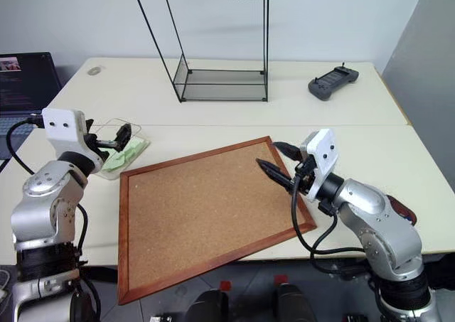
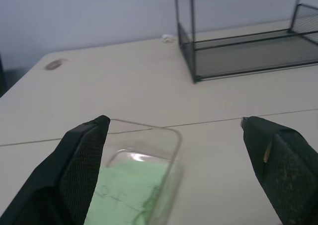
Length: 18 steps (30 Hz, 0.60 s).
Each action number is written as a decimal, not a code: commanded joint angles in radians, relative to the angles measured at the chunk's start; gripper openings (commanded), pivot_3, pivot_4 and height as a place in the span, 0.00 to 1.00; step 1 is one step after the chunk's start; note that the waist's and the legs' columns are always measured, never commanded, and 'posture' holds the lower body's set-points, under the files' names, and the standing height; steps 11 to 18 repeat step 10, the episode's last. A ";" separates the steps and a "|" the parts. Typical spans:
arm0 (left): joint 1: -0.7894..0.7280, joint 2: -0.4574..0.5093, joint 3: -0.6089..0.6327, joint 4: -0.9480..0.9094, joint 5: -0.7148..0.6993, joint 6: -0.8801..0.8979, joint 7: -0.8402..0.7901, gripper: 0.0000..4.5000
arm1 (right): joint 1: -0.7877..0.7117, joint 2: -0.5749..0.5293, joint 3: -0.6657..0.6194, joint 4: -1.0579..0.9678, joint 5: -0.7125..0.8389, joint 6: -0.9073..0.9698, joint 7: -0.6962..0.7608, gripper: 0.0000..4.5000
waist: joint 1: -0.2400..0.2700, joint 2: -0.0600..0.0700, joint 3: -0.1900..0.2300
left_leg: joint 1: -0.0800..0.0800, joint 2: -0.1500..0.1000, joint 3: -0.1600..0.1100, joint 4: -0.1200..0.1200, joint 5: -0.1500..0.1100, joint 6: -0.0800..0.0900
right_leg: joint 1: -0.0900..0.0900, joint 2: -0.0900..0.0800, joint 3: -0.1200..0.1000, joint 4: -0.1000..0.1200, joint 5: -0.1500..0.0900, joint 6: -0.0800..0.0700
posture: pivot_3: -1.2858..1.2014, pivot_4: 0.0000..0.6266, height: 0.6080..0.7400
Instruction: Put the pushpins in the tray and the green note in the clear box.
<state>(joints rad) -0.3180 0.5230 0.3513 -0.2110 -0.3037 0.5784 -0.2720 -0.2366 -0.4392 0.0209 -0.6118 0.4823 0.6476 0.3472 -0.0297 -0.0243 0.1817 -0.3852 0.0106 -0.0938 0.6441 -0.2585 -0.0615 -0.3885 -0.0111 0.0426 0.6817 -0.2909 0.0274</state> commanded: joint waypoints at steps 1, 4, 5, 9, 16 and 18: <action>0.077 -0.063 -0.011 -0.236 -0.031 0.093 0.076 0.99 | 0.059 0.048 0.011 -0.029 -0.148 -0.006 -0.173 0.62 | 0.001 0.000 0.000 | 0.000 0.000 0.000 0.000 0.000 0.000 | 0.000 0.000 0.000 0.000 0.000 0.000 | 0.52 0.24 1.00; 0.152 -0.094 -0.052 -0.315 0.008 0.097 0.104 0.99 | 0.112 0.080 0.041 -0.022 -0.228 -0.044 -0.221 0.62 | -0.001 0.000 0.000 | 0.000 0.000 0.000 0.000 0.000 0.000 | 0.000 0.001 0.000 0.000 0.000 0.000 | 0.52 0.24 1.00; 0.181 -0.114 -0.062 -0.334 0.017 0.096 0.120 0.99 | 0.132 0.089 0.053 -0.019 -0.252 -0.060 -0.235 0.62 | -0.002 0.000 0.000 | 0.001 0.000 0.000 0.000 0.000 0.000 | 0.000 0.001 0.000 0.001 0.000 0.000 | 0.52 0.24 1.00; 0.296 -0.182 -0.096 -0.382 0.048 0.076 0.163 0.99 | 0.196 0.145 0.089 -0.016 -0.321 -0.099 -0.284 0.62 | -0.003 0.001 0.000 | 0.004 0.000 0.004 -0.001 0.000 0.000 | 0.001 0.004 0.001 0.000 0.000 0.000 | 0.52 0.24 1.00; 0.314 -0.199 -0.099 -0.389 0.051 0.076 0.172 0.99 | 0.204 0.157 0.094 -0.019 -0.330 -0.101 -0.290 0.62 | -0.003 0.001 0.000 | 0.004 0.000 0.004 -0.001 0.000 0.000 | 0.001 0.004 0.001 0.000 0.000 0.000 | 0.52 0.24 1.00; 0.314 -0.199 -0.099 -0.389 0.051 0.076 0.172 0.99 | 0.204 0.157 0.094 -0.019 -0.330 -0.101 -0.290 0.62 | -0.003 0.001 0.000 | 0.004 0.000 0.004 -0.001 0.000 0.000 | 0.001 0.004 0.001 0.000 0.000 0.000 | 0.52 0.24 1.00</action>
